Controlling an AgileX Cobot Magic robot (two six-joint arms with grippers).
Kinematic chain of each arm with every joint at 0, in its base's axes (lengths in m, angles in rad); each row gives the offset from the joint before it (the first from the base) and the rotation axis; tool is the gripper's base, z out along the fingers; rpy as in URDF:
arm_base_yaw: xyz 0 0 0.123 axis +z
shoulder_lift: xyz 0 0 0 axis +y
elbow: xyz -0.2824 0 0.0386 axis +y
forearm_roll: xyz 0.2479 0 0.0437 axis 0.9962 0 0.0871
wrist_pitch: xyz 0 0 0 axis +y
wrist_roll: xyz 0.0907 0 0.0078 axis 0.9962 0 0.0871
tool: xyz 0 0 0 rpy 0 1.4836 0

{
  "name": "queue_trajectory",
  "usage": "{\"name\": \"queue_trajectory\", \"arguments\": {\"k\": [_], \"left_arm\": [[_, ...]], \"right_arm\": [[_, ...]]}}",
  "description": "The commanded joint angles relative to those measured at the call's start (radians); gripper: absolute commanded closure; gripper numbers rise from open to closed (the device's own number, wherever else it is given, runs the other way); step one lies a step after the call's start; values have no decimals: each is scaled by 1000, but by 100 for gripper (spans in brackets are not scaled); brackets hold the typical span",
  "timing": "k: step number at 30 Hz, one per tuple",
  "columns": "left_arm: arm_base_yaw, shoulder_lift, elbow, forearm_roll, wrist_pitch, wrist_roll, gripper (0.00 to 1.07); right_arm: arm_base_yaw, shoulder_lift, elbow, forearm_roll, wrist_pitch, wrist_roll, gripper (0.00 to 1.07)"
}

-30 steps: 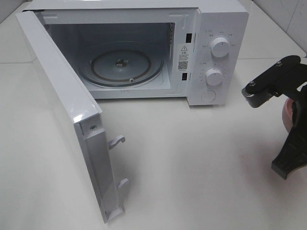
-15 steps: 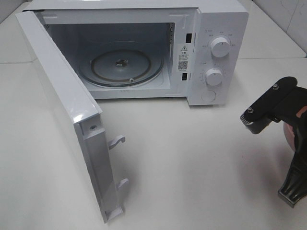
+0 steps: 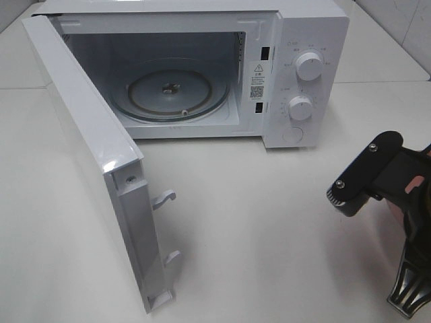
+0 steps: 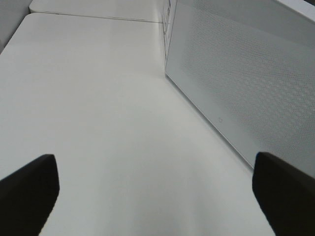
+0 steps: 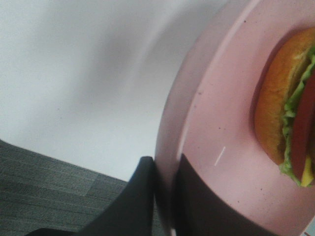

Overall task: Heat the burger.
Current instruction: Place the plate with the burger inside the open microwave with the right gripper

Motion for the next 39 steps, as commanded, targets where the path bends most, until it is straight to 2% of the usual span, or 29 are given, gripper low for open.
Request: {"name": "queue_trajectory", "arguments": {"k": [1, 21, 39], "left_arm": [[2, -15, 0, -2, -15, -2, 7], [2, -15, 0, -2, -15, -2, 7], [2, -15, 0, -2, -15, -2, 7]], "right_arm": [[20, -5, 2, -92, 19, 6, 107], [20, -5, 2, -136, -148, -141, 107], [20, -5, 2, -137, -346, -579, 107]]}}
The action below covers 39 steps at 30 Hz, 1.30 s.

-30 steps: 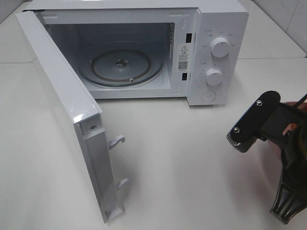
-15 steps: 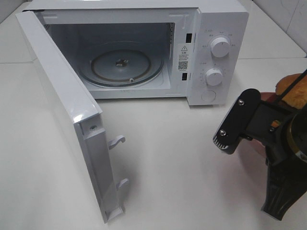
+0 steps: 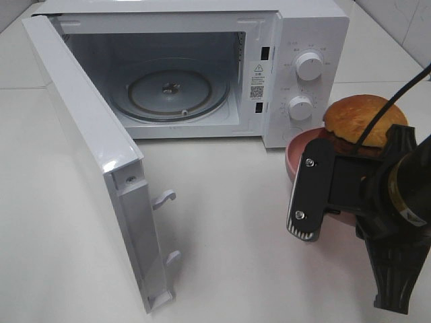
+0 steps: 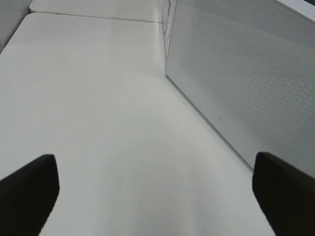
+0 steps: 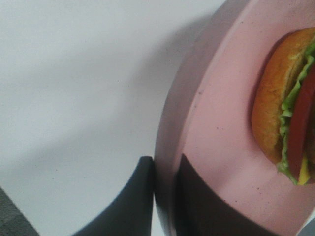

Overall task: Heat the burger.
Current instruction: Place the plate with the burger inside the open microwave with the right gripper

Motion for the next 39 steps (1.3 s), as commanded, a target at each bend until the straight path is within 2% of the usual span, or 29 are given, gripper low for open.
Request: {"name": "queue_trajectory", "arguments": {"k": [1, 23, 39], "left_arm": [[2, -15, 0, -2, -15, -2, 7], [2, -15, 0, -2, -15, -2, 7], [2, -15, 0, -2, -15, -2, 7]], "right_arm": [[1, -5, 1, -62, -48, -110, 107], [1, -5, 1, -105, -378, -451, 106], [0, -5, 1, -99, -451, -589, 106]]}}
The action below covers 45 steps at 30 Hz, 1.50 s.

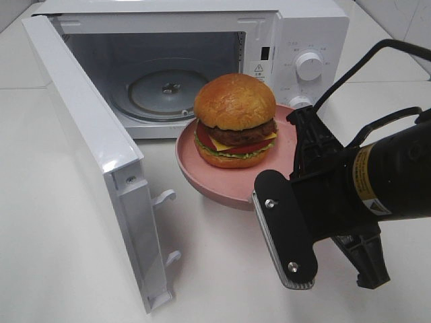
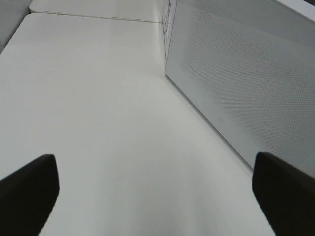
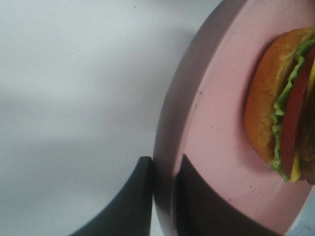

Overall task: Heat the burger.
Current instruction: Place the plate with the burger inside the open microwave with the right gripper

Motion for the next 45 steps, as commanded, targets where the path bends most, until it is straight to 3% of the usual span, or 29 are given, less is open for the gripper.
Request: {"name": "queue_trajectory", "arguments": {"k": [1, 13, 27, 36, 45], "left_arm": [[2, -15, 0, -2, -15, -2, 7], [2, -15, 0, -2, -15, -2, 7], [2, -15, 0, -2, -15, -2, 7], [2, -15, 0, -2, -15, -2, 7], [2, -15, 0, -2, -15, -2, 7]], "right_arm": [[0, -6, -8, -34, -79, -51, 106], [-90, 61, -10, 80, -169, -238, 106], [-180, 117, -13, 299, -336, -502, 105], [-186, 194, -105, 436, -338, -638, 105], [-186, 276, -190, 490, -335, -697, 105]]}}
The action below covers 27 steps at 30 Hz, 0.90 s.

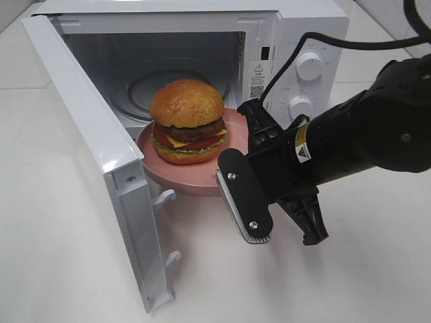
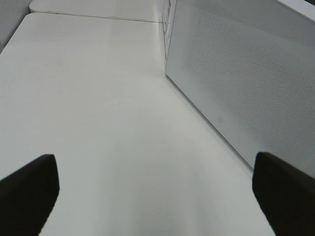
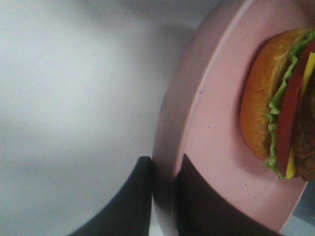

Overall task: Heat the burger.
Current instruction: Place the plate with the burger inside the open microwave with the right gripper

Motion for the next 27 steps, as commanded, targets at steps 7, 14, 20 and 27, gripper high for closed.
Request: {"name": "queue_trajectory", "arguments": {"k": [7, 14, 20, 27], "left_arm": [[2, -15, 0, -2, -15, -2, 7], [2, -15, 0, -2, -15, -2, 7], [2, -15, 0, -2, -15, -2, 7], [2, -15, 0, -2, -15, -2, 7]], "right_arm": [[-23, 78, -112, 88, -65, -139, 105], [-40, 119, -173, 93, -69, -198, 105], [-40, 128, -204, 140, -73, -253, 105], [-52, 173, -237, 225, -73, -380, 105]]}}
